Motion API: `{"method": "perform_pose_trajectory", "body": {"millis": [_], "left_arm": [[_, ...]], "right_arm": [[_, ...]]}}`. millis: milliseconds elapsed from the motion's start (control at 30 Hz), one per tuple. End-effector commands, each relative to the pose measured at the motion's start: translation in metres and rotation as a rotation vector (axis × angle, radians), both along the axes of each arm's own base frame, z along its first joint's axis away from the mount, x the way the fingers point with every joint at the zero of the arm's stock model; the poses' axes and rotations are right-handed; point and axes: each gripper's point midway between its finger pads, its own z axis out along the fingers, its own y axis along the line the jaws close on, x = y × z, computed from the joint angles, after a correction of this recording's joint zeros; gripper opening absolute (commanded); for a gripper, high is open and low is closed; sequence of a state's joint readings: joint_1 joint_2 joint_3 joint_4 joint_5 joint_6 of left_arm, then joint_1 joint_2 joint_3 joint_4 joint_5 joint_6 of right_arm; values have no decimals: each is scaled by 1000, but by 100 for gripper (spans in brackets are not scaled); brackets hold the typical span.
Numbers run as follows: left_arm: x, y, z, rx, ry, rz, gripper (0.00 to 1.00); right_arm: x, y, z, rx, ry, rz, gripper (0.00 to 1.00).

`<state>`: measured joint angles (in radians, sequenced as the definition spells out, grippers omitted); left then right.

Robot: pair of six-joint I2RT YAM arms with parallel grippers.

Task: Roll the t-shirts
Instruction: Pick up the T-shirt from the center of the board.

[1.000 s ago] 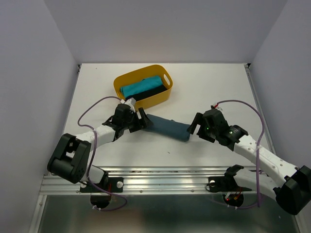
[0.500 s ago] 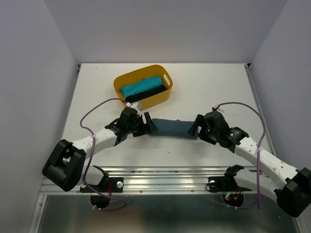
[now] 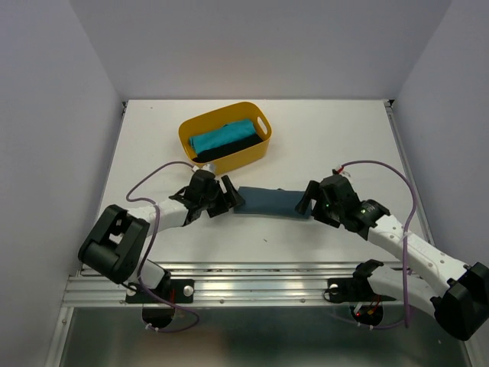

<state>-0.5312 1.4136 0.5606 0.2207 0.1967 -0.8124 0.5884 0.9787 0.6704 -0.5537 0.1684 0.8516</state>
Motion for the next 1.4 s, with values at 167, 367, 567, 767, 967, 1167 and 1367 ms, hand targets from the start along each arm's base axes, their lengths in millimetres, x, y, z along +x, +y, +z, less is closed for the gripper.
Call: {"method": "perform_pose_trajectory", "body": {"millis": [167,367,567,767,967,1167,1367], "left_arm": [[14,-25,-4,-98,8,-39,78],[14,-32,1,-128,-2,-75,62],[14,-35,5,-137,-12,-94,29],[14,-37,5,-138,-12,-109,0],[16,-34,3,-109,-3,-101,0],[14,-29,-11,-54,44,-94,0],[18,-27,-12,-30,40,-95,0]], "right_arm": [[8,2,14,30,-50,-7,95],[6,-2,3,24,-24,-23,97],[18,-15,-9,21,4,-46,97],[34,-25,-22,42,15,-35,96],[47,-25,-43,110,28,-2,91],[44,-15,-74,166,107,-3,84],[39,-8,-94,228,153,-37,75]]}}
